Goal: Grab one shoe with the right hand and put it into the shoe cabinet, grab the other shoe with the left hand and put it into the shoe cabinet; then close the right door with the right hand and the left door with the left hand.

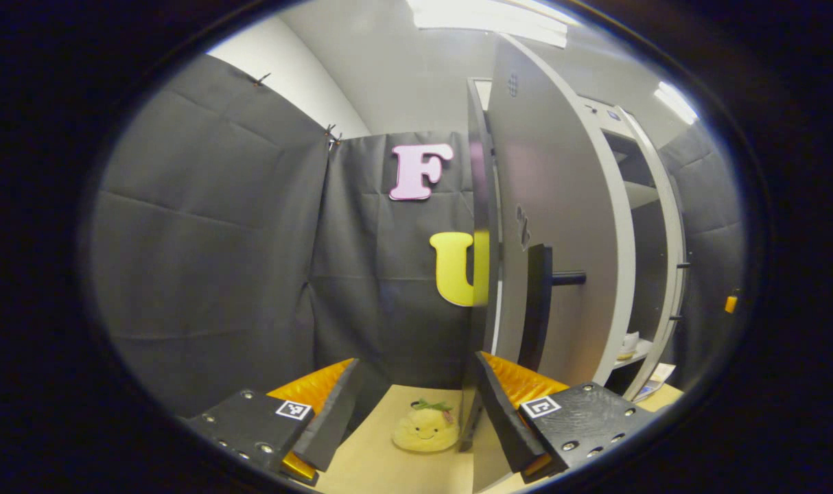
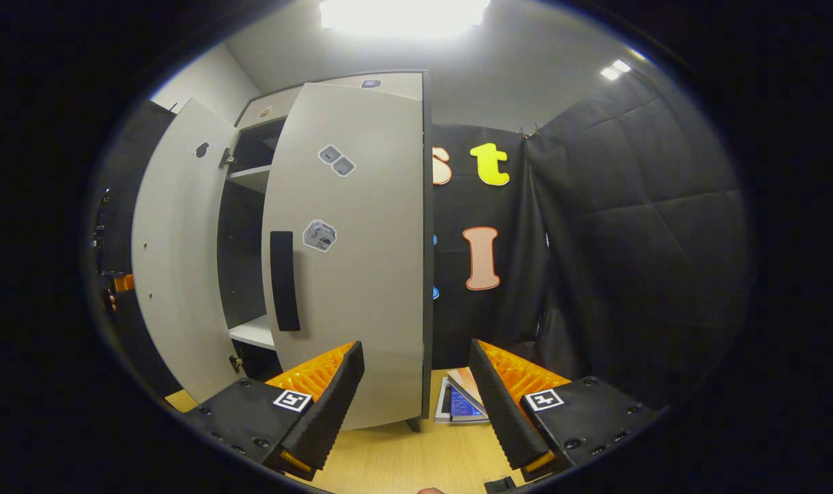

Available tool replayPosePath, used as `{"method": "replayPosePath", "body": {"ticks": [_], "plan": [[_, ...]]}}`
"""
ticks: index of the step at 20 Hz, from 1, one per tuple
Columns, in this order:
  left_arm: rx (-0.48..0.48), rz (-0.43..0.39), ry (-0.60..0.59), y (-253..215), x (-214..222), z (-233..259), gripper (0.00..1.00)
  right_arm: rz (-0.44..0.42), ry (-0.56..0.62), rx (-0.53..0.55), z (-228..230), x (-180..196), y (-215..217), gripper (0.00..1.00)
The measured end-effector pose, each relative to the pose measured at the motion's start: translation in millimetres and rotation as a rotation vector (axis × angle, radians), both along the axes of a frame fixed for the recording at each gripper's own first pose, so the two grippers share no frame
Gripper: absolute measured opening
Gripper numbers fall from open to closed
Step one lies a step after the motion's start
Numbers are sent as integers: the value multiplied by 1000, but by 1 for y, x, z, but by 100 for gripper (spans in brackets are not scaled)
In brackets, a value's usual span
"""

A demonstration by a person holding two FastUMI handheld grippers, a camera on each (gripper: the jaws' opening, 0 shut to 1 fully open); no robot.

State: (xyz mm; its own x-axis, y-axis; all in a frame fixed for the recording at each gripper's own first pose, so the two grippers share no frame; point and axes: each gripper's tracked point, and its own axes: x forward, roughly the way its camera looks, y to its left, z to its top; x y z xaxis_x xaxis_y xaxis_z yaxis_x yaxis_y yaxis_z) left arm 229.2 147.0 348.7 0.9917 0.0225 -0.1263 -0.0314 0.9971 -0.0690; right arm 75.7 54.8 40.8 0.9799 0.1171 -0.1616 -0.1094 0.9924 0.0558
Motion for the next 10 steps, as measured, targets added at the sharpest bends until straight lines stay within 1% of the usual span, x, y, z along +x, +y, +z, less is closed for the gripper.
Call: {"method": "replayPosePath", "body": {"ticks": [3, 10], "plan": [[-13, -40, -4, -22, -5, 2, 94, 9, -1, 1, -1, 3, -3, 97], [-41, -75, -6, -58, -3, 3, 94, 12, -2, -8, -3, 5, -17, 97]]}}
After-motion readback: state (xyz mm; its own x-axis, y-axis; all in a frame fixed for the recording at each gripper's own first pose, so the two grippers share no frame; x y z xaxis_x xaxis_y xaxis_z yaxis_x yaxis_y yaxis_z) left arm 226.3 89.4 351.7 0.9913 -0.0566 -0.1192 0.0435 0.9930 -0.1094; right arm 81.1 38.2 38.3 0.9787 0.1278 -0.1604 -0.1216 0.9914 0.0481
